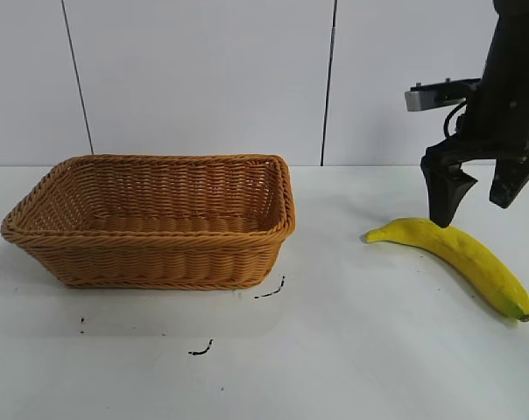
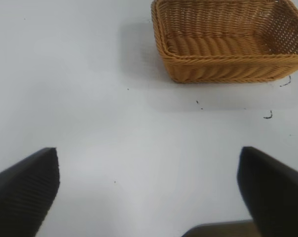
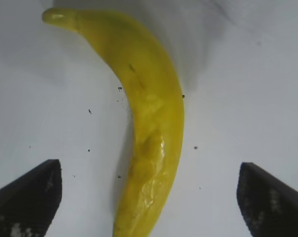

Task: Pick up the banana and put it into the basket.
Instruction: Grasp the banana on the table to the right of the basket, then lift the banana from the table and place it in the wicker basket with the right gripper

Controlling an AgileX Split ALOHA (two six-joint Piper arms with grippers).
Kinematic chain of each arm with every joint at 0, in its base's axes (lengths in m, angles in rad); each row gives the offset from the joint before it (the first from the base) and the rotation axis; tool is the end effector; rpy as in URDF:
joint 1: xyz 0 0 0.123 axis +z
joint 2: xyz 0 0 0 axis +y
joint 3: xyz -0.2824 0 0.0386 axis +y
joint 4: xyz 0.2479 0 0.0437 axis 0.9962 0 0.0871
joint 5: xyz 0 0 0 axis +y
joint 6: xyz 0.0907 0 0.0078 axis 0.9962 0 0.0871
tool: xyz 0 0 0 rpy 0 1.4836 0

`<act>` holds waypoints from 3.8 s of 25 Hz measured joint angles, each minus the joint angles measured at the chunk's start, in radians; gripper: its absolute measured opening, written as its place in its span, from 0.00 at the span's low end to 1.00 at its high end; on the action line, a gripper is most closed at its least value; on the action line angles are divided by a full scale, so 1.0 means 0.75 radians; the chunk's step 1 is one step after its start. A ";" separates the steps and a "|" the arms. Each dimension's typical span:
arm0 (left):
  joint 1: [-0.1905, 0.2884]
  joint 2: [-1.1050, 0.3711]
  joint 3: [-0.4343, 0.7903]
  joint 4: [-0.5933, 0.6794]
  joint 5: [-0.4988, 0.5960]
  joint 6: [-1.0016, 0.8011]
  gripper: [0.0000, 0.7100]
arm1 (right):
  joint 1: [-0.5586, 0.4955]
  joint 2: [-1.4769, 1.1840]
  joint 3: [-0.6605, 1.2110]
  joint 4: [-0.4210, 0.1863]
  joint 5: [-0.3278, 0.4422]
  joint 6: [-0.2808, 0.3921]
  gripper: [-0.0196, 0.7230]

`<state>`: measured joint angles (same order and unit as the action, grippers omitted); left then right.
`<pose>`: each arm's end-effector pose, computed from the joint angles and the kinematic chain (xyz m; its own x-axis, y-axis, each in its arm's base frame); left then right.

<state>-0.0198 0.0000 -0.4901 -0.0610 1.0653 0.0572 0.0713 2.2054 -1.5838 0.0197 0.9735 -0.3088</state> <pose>-0.0041 -0.0048 0.2742 -0.4660 0.0368 -0.8840 0.0798 0.9968 -0.0005 0.4299 0.0322 0.1278 -0.9305 -0.3605 -0.0649 -0.3611 0.9325 -0.0029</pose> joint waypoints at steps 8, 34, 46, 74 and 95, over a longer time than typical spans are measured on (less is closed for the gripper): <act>0.000 0.000 0.000 0.000 0.000 0.000 0.98 | -0.003 0.031 0.000 0.001 -0.052 0.004 0.95; 0.000 0.000 0.000 0.000 0.000 0.000 0.98 | -0.003 0.059 0.000 -0.011 -0.033 0.034 0.46; 0.000 0.000 0.000 0.000 0.000 0.000 0.98 | 0.005 0.028 -0.297 -0.017 0.297 0.068 0.46; 0.000 0.000 0.000 0.000 0.000 0.000 0.98 | 0.470 0.023 -0.902 0.012 0.259 -0.138 0.46; 0.000 0.000 0.000 0.000 0.000 0.000 0.98 | 0.818 0.315 -0.903 -0.118 -0.162 -0.453 0.46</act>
<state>-0.0198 0.0000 -0.4901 -0.0610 1.0653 0.0572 0.6851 2.4420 -2.2611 -0.0684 0.8519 -0.6487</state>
